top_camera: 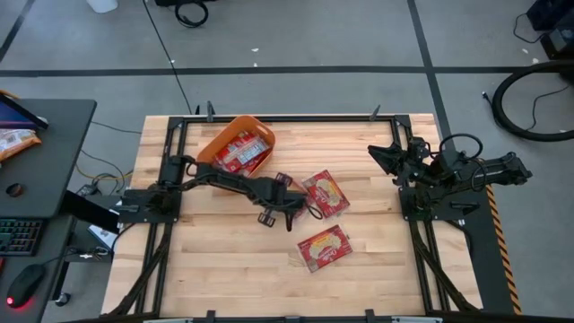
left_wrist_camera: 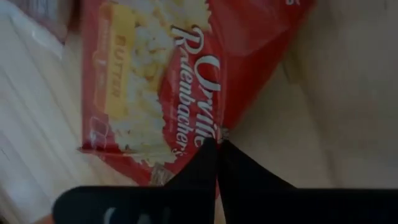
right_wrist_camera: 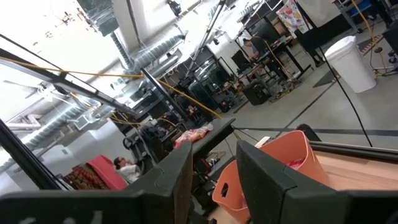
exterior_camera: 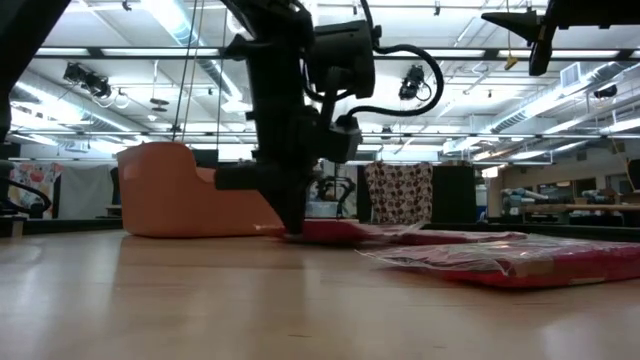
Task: Sort popcorn bags into baskets
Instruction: Put the red popcorn bag into the orange bin
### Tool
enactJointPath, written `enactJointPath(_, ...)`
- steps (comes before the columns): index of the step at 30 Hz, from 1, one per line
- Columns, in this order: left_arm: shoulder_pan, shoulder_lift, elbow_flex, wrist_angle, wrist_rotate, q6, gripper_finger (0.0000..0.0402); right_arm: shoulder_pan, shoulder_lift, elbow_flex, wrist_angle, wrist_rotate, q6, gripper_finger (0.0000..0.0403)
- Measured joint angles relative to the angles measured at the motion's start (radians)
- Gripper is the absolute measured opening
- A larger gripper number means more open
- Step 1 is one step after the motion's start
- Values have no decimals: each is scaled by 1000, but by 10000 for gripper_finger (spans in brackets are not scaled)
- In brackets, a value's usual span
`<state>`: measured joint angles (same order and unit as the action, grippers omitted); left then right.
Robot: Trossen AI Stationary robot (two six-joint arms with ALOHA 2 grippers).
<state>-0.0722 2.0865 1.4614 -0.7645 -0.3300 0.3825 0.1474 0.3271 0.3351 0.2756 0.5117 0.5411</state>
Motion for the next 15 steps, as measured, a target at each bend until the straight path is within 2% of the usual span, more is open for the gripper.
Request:
enactJointPath(9,50,-65,194,-260,129,-130,4,0,0,0,0,-8,-18,130)
enactJointPath(15,124,-123,352,-498,202,-357,3,0,0,0,-1,-8,-28,130)
